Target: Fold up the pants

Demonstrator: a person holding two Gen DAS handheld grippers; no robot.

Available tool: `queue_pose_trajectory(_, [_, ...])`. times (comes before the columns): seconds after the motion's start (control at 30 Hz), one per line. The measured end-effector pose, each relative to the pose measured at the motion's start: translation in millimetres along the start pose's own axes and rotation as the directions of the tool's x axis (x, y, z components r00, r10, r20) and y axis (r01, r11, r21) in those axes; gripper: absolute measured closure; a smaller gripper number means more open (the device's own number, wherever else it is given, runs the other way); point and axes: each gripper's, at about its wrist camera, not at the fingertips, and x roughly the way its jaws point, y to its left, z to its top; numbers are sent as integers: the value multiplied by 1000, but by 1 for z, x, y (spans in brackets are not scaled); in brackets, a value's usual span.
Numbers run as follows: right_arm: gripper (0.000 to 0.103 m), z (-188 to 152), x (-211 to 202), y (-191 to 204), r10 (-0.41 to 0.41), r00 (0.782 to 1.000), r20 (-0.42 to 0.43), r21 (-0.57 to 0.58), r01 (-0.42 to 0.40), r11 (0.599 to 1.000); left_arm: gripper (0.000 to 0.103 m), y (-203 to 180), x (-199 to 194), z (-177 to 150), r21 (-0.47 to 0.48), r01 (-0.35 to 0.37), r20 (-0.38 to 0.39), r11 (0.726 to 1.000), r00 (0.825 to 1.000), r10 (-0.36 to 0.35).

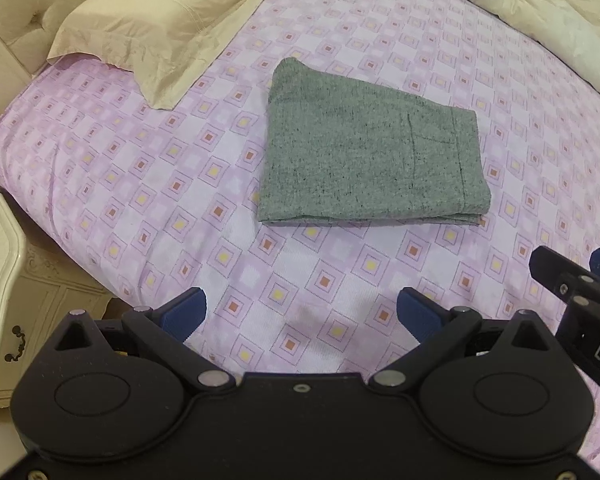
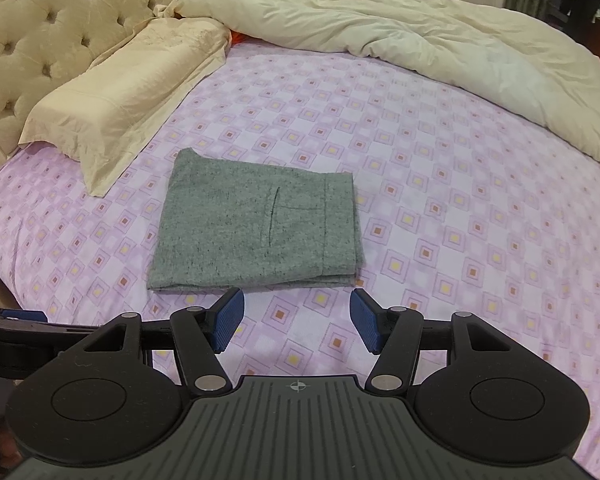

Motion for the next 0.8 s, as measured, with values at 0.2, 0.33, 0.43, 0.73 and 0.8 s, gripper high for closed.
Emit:
queue_pose_trajectory(0.2, [46, -5, -3, -3, 7, 1000, 3, -4, -7, 1000, 2, 0, -5, -4, -19, -16, 16, 1000, 1000, 16])
queue_pose_trajectory(0.33, [46, -8, -6, -5, 14, 1000, 6, -6, -14, 1000, 2, -1, -8, -5, -25, -30, 25, 999, 999, 30])
queue_pose_trajectory(0.43, [46, -10, -8, -7, 21, 1000, 7, -7, -21, 1000, 2, -1, -10, -7, -32, -33, 29, 999, 999, 34])
queue_pose_trajectory(0.73, [46, -15, -13, -12, 32, 999, 13, -14, -32, 999, 2, -4, -17, -12, -46, -49, 47, 998, 998, 51])
queue_pose_trajectory(0.8, [46, -16, -15, -13, 33, 999, 15, -15, -33, 999, 2, -5, -18, -13, -47, -51, 50, 998, 997, 53])
